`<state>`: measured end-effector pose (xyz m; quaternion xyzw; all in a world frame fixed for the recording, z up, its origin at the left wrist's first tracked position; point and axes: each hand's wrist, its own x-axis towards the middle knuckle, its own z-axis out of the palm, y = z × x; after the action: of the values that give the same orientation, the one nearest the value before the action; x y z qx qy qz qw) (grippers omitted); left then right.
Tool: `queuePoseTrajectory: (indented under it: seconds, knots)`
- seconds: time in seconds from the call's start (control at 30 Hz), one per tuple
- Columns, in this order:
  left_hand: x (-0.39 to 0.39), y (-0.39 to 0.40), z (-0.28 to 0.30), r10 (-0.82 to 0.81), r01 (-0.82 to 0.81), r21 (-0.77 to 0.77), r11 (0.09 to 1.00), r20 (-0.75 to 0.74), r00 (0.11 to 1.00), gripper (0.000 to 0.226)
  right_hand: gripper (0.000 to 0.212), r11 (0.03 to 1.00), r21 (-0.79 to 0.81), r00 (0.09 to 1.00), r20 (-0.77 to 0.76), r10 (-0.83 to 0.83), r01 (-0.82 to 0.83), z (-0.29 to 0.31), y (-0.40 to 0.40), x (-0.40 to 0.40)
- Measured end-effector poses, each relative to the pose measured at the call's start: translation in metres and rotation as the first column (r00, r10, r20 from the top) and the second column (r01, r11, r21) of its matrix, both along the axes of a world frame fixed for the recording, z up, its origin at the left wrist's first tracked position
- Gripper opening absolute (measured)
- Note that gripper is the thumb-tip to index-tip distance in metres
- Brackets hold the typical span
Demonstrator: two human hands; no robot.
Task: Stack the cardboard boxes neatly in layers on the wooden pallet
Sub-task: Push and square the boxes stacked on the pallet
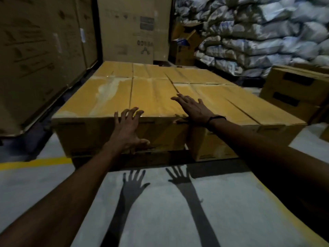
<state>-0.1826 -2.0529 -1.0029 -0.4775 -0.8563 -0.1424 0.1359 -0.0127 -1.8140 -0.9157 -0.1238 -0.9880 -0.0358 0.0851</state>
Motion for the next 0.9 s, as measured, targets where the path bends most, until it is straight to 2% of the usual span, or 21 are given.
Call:
queuePoseTrajectory:
  seconds: [0.1,0.27,0.4,0.53,0.6,0.77,0.9]
  knots:
    - [0.035,0.041,0.014,-0.046,0.048,-0.051,0.998,0.054,0.997,0.134,0.096,0.997,-0.011,0.997,-0.016,-0.077,0.077,0.013,0.031,0.059]
    - [0.079,0.108,0.034,-0.113,0.127,-0.101,0.987,0.131,0.985,0.142,0.114,0.98,-0.032,0.976,0.101,-0.192,0.196,0.003,0.086,0.129]
    - [0.09,0.15,0.034,-0.091,0.119,-0.159,0.98,0.173,0.981,0.145,0.117,0.978,-0.003,0.96,0.193,-0.203,0.208,-0.026,0.12,0.145]
    - [0.092,0.181,0.017,-0.044,0.09,-0.216,0.972,0.208,0.977,0.151,0.11,0.979,-0.064,0.966,0.187,-0.18,0.195,-0.051,0.144,0.139]
    - [0.091,0.188,0.003,-0.039,0.082,-0.221,0.972,0.19,0.981,0.153,0.104,0.984,-0.099,0.979,0.154,-0.134,0.15,-0.069,0.148,0.132]
    - [0.084,0.189,-0.017,-0.047,0.052,-0.095,0.994,0.047,0.998,0.144,0.086,0.992,-0.081,0.99,-0.098,-0.102,0.094,-0.1,0.156,0.123]
    - [0.081,0.191,-0.023,-0.062,0.063,-0.052,0.997,0.018,0.998,0.14,0.08,0.995,-0.063,0.984,-0.153,-0.087,0.078,-0.105,0.16,0.121]
